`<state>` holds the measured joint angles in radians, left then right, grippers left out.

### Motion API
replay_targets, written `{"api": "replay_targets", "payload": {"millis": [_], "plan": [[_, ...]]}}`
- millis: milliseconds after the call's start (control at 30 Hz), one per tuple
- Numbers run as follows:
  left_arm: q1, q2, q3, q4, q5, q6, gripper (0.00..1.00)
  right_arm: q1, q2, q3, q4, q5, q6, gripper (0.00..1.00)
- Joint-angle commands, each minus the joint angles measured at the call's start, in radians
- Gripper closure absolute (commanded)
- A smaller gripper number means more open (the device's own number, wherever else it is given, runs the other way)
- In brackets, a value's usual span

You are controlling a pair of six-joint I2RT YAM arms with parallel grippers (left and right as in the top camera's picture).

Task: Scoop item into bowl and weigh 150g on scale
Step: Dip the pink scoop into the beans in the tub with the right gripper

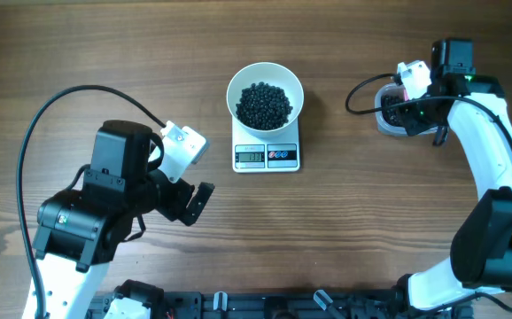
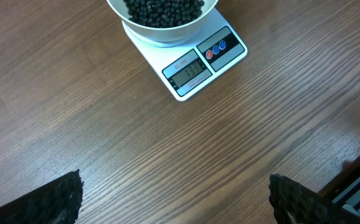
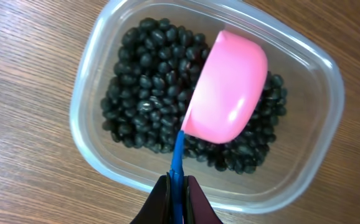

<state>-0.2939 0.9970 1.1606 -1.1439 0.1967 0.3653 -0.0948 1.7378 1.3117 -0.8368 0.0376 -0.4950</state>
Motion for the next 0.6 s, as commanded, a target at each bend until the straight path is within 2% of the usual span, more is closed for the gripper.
{"api": "replay_targets", "payload": {"millis": [0, 233, 567], "plan": [[0.007, 0.0, 0.018, 0.002, 0.016, 0.02, 0.0, -0.011, 0.039, 0.028, 0.012, -0.188, 0.005, 0.96], [0.007, 0.0, 0.018, 0.002, 0.016, 0.021, 0.0, -0.1, 0.039, 0.029, -0.014, -0.361, 0.027, 0.96], [0.007, 0.0, 0.018, 0.002, 0.016, 0.021, 0.0, -0.172, 0.039, 0.029, -0.105, -0.452, 0.025, 0.96]]}}
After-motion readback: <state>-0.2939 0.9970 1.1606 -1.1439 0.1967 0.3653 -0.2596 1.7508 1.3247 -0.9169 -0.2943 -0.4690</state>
